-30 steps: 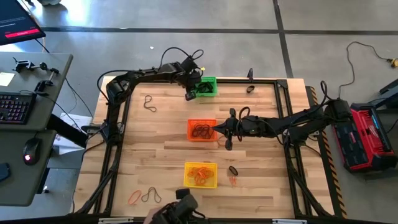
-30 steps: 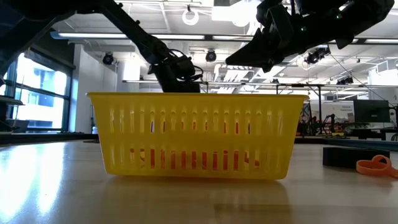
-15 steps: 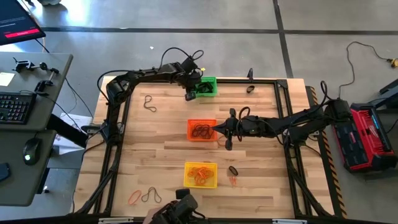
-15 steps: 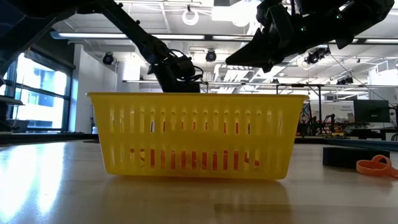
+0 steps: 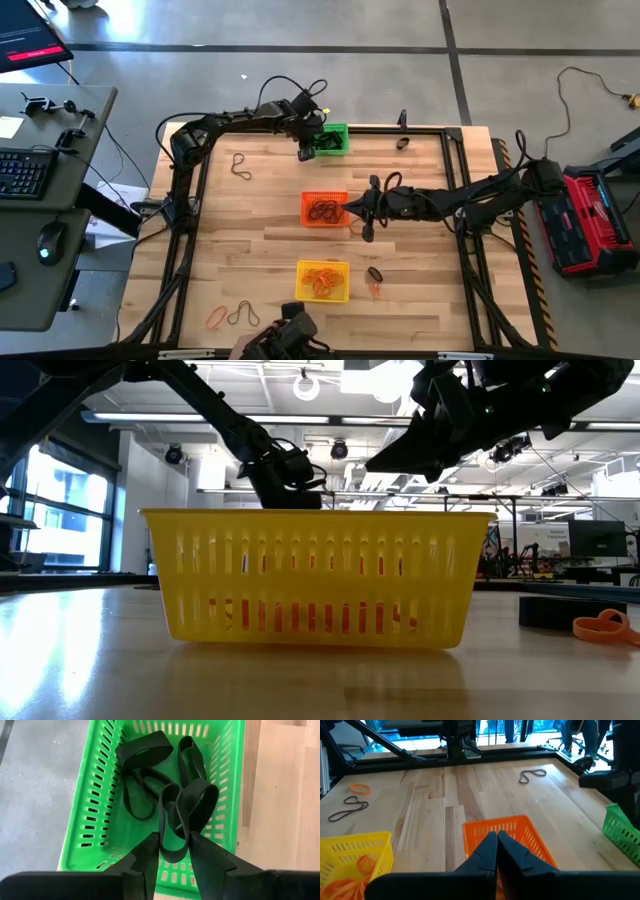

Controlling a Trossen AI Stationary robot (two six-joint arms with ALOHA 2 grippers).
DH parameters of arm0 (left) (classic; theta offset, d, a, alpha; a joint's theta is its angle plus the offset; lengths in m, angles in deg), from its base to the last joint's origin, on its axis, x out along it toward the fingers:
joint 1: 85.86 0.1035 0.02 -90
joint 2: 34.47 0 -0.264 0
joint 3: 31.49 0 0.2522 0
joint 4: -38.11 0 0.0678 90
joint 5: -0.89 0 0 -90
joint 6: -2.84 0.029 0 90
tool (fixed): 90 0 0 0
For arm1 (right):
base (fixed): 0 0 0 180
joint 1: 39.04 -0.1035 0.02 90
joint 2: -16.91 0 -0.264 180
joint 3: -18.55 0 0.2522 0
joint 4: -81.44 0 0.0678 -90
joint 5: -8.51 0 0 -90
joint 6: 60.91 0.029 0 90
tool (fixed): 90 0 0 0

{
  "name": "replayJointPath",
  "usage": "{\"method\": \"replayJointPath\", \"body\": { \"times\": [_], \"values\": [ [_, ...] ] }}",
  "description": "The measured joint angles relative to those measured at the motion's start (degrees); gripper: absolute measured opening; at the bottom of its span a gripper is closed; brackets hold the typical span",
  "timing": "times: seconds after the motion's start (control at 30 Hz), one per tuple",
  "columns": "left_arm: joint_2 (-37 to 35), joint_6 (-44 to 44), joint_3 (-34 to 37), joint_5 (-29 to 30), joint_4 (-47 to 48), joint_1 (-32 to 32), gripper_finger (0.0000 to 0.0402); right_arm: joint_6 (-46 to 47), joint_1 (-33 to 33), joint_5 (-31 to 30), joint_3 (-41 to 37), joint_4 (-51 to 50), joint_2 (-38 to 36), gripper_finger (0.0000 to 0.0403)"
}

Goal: Sort rubber bands into baskets
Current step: Put the black rubber band into the green bin, then put the orange rubber band into the yellow bin

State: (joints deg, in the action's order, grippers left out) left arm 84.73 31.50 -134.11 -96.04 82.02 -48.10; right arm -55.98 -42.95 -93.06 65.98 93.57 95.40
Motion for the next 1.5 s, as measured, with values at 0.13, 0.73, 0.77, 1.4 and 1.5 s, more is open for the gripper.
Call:
{"method": "replayJointPath", "body": {
  "times": [0.13,0.73,0.77,1.4,1.5],
  "values": [
    [0.00,-0.06,0.00,0.01,-0.04,0.00,0.0100,0.84,0.01,0.00,0.00,-0.44,0.00,0.0000],
    [-1.63,3.13,0.00,3.47,4.60,-0.04,0.0100,0.21,0.05,-0.02,0.00,-0.47,0.00,0.0000],
    [-2.23,3.13,0.00,3.56,4.15,-0.04,0.0100,0.19,0.05,-0.02,0.00,-0.46,0.00,0.0000],
    [-21.81,-3.80,18.87,-11.53,-25.10,-1.69,0.0004,1.75,0.01,-3.11,0.00,-4.95,0.00,0.0000],
    [-27.08,-5.76,27.54,-11.65,-33.52,-2.63,0.0007,2.48,0.01,-3.28,0.00,-5.79,0.00,0.0000]
  ]
}}
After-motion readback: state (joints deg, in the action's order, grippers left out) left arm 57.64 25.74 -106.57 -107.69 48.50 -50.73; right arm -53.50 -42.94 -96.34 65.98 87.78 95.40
